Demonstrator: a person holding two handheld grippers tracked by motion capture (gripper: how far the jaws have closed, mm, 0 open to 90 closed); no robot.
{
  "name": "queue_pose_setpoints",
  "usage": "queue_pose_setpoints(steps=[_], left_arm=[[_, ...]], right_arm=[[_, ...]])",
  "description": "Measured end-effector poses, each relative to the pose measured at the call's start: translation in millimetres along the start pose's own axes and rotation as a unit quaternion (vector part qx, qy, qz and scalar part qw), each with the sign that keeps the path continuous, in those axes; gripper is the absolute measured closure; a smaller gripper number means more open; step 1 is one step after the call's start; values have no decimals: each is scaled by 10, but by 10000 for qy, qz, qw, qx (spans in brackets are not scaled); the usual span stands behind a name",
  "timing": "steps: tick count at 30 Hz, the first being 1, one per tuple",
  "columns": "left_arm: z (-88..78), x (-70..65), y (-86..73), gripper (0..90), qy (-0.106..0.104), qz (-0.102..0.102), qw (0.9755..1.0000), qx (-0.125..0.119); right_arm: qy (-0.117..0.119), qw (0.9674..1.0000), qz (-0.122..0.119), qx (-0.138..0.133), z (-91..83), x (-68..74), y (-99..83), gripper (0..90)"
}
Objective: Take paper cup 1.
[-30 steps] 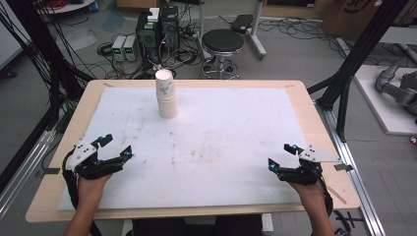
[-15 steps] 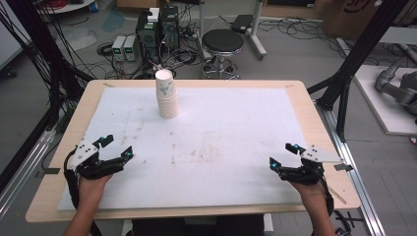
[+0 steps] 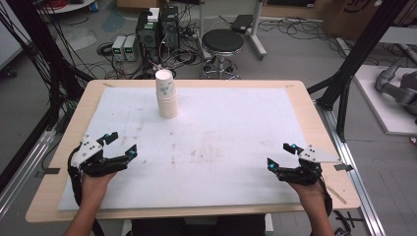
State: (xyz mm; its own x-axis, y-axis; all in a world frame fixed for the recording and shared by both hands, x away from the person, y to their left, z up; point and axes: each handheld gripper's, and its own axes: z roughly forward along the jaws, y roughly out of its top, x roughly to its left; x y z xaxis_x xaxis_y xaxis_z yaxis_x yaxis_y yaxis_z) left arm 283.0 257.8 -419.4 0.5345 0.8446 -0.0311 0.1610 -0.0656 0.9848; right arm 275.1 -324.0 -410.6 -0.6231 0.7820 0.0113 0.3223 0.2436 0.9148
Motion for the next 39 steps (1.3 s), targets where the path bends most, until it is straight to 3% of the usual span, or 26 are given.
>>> queue_pose_setpoints(steps=[6, 11, 14, 25, 33, 39], left_arm=[[139, -10, 150, 171, -81, 60, 9999, -22], [315, -10, 400, 171, -211, 128, 9997, -35], [363, -6, 464, 171, -212, 172, 9996, -13], [838, 162, 941, 159, -189, 85, 9995, 243], [1107, 219, 1145, 159, -177, 42, 9993, 339], [1280, 251, 1200, 159, -191, 56, 9986, 489]], right_arm=[[-12, 10000, 23, -14, -17, -8, 4, 161], [-18, 10000, 7, -3, -11, -8, 9, 161], [-14, 10000, 0, -1, -11, -11, 8, 161], [21, 10000, 10, -16, -19, -17, 20, 161], [55, 10000, 30, -16, -22, -13, 23, 161], [76, 10000, 0, -20, -9, -8, 27, 161]])
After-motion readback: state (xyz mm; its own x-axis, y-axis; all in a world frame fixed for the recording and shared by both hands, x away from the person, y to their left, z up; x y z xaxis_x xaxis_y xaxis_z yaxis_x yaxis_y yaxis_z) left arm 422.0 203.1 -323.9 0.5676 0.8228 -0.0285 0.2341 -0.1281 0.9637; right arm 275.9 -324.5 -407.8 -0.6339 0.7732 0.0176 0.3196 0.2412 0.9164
